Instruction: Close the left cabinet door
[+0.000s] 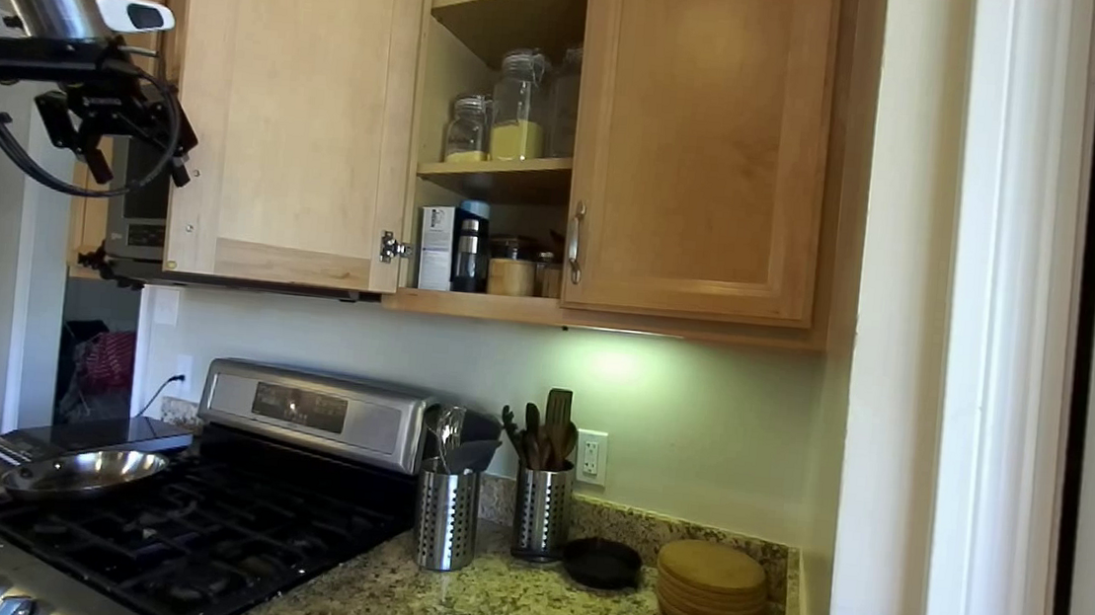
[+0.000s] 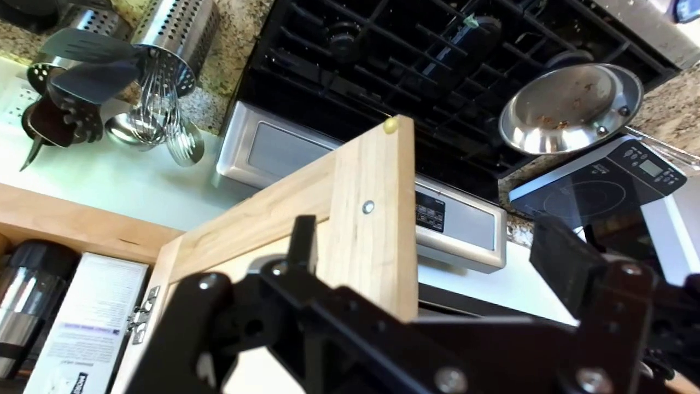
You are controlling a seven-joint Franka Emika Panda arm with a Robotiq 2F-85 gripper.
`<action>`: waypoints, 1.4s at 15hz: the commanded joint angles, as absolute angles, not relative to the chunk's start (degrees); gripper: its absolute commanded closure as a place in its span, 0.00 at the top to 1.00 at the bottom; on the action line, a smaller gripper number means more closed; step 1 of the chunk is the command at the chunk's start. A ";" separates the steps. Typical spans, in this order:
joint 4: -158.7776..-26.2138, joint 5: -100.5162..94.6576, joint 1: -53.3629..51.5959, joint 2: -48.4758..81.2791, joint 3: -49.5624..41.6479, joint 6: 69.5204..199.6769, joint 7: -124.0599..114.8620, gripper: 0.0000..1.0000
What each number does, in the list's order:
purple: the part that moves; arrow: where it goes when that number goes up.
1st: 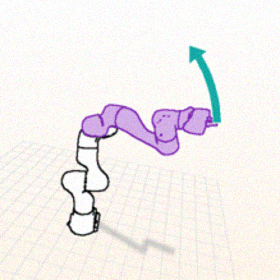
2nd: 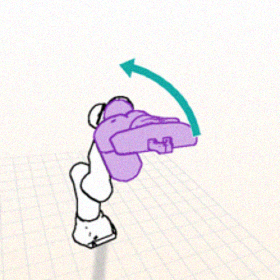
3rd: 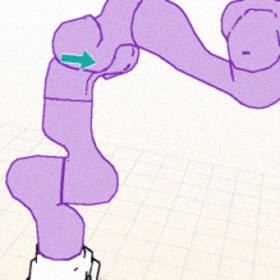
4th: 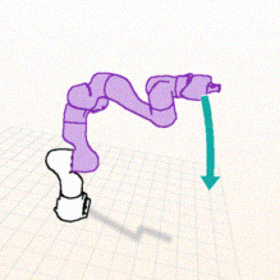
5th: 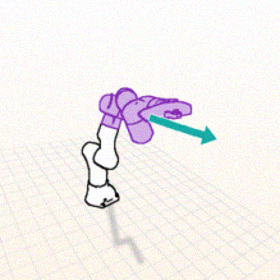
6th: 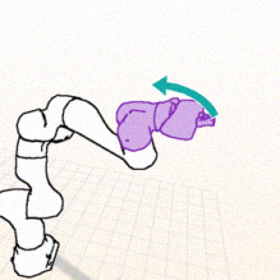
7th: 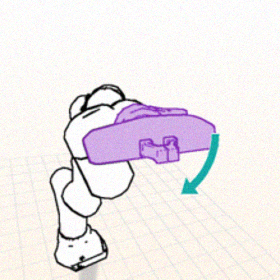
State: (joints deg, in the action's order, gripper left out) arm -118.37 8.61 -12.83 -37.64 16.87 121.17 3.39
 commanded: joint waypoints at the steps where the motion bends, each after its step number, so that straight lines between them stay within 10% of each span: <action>1: -117.37 8.55 -14.42 -35.06 17.84 124.66 0.74 1.00; 21: -119.50 -3.66 -10.83 -31.70 19.57 132.93 -6.53 1.00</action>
State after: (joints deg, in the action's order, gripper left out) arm -118.49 -2.12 -11.40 -31.89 19.32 130.73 -3.84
